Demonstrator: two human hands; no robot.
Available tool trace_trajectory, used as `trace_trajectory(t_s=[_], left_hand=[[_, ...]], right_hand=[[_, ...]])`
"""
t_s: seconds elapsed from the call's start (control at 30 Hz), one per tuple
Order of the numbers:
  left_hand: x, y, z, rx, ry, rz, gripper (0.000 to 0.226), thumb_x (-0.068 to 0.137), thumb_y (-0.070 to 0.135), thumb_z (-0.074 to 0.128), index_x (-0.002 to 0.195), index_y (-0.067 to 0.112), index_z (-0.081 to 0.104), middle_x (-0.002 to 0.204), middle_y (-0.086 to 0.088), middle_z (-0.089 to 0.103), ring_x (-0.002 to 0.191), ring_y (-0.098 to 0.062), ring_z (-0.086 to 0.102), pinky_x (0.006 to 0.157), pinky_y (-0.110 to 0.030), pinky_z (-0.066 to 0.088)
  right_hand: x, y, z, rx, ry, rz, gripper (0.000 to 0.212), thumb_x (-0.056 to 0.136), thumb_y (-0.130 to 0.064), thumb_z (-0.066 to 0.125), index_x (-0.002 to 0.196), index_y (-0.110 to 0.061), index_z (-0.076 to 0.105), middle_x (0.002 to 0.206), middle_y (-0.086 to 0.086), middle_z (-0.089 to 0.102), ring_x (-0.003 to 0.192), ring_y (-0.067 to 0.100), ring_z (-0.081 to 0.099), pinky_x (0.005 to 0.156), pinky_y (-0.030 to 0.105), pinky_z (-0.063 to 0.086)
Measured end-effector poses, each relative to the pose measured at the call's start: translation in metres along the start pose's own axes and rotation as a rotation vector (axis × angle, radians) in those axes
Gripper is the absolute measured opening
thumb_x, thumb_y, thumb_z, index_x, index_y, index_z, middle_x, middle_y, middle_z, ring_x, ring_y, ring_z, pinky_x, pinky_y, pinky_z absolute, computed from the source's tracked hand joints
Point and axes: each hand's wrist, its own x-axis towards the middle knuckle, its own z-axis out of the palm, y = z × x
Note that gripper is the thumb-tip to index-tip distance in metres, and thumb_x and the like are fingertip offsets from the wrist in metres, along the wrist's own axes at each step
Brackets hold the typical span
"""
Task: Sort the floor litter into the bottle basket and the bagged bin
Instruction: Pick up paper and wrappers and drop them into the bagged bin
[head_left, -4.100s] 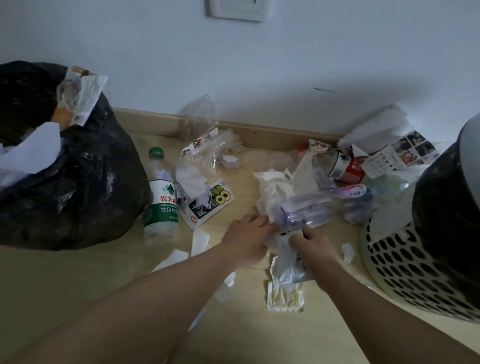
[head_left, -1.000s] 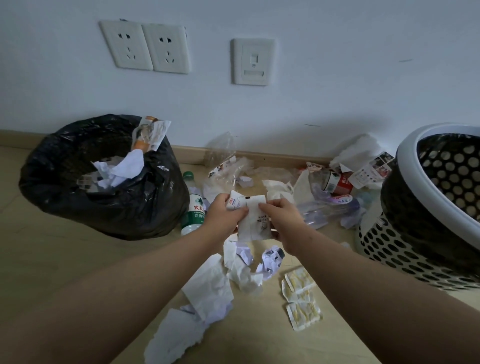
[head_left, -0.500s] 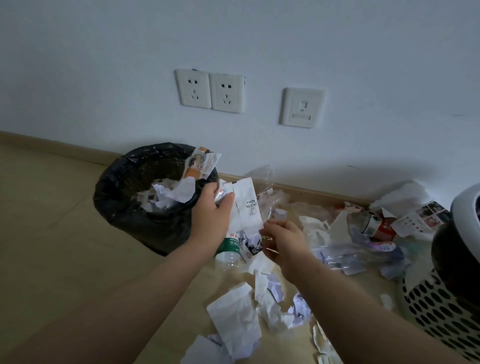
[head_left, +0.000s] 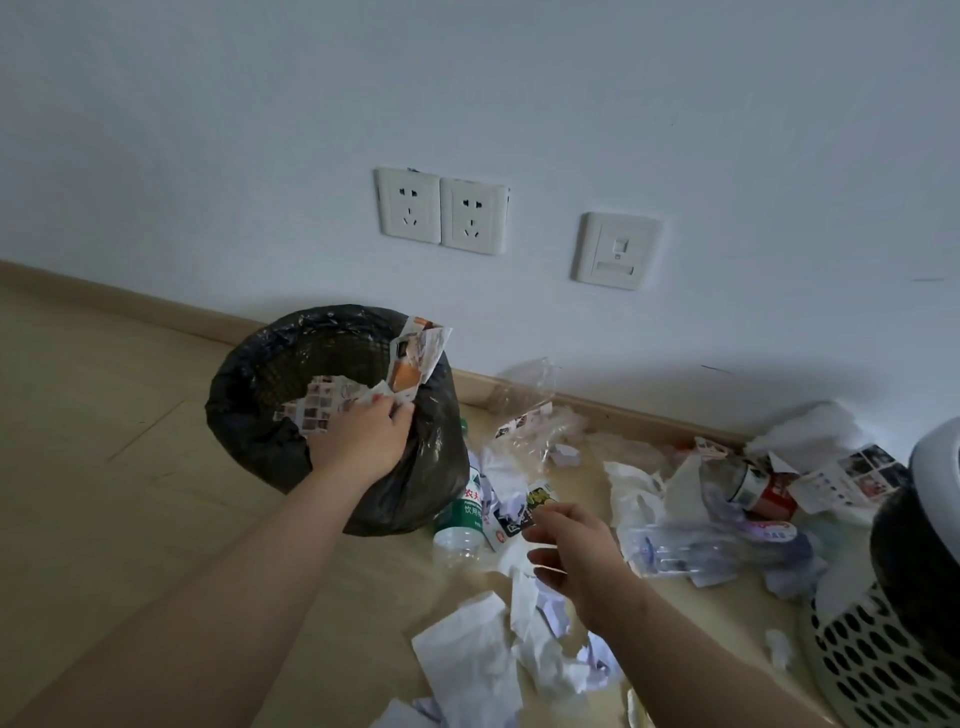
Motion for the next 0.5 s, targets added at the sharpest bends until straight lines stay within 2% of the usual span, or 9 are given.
trace_trajectory(t_s=[0.07,0.13,0.23,0.37,0.43,0.5], left_hand=[[0.003,0.006,-0.003,-0.021,0.184,0.028,0.043,0.099,0.042,0.026,0.134,0.024,0.043,0.139,-0.008,0.044,0.128,-0.030,0.040,0.103,-0.047,0.036],[0.009,0.018,-0.009,-0.038,0.271,0.129,0.043,0.098,0.039,0.034,0.138,0.023,0.038,0.148,-0.008,0.031,0.136,-0.031,0.028,0.106,-0.046,0.031],[0.027,0.040,-0.013,-0.055,0.129,0.260,0.048,0.095,0.043,0.042,0.140,0.030,0.033,0.155,-0.006,0.015,0.142,-0.031,0.014,0.107,-0.047,0.028],[0.053,0.043,-0.010,-0.012,-0.165,0.171,0.051,0.094,0.053,0.036,0.141,0.031,0.034,0.156,-0.005,0.011,0.142,-0.033,0.013,0.112,-0.050,0.023],[0.058,0.041,-0.008,-0.064,-0.173,0.175,0.052,0.095,0.050,0.034,0.142,0.026,0.034,0.156,-0.004,0.014,0.142,-0.032,0.017,0.112,-0.051,0.024],[0.055,0.040,-0.012,-0.170,-0.041,0.163,0.052,0.097,0.043,0.035,0.143,0.019,0.032,0.155,-0.003,0.021,0.139,-0.029,0.026,0.109,-0.051,0.029]], right_hand=[[0.000,0.003,-0.002,-0.024,-0.005,0.017,0.006,0.092,-0.013,0.054,0.087,-0.012,0.055,0.079,0.006,0.059,0.063,0.017,0.051,0.060,0.026,0.043],[0.000,0.007,-0.004,-0.028,-0.007,0.026,0.005,0.093,-0.013,0.054,0.088,-0.011,0.054,0.080,0.006,0.059,0.062,0.017,0.051,0.061,0.026,0.042],[-0.001,0.010,-0.005,-0.031,-0.006,0.033,0.007,0.093,-0.014,0.054,0.087,-0.011,0.054,0.078,0.006,0.058,0.061,0.017,0.050,0.061,0.025,0.042],[-0.003,0.016,-0.008,-0.050,-0.015,0.044,0.008,0.093,-0.013,0.053,0.085,-0.011,0.055,0.077,0.007,0.058,0.061,0.016,0.050,0.060,0.025,0.041],[-0.002,0.020,-0.010,-0.064,-0.021,0.054,0.008,0.093,-0.013,0.053,0.085,-0.011,0.055,0.077,0.007,0.059,0.061,0.016,0.050,0.060,0.025,0.042],[-0.001,0.022,-0.012,-0.073,-0.016,0.061,0.008,0.093,-0.013,0.053,0.085,-0.011,0.055,0.079,0.007,0.060,0.061,0.017,0.050,0.060,0.025,0.042]])
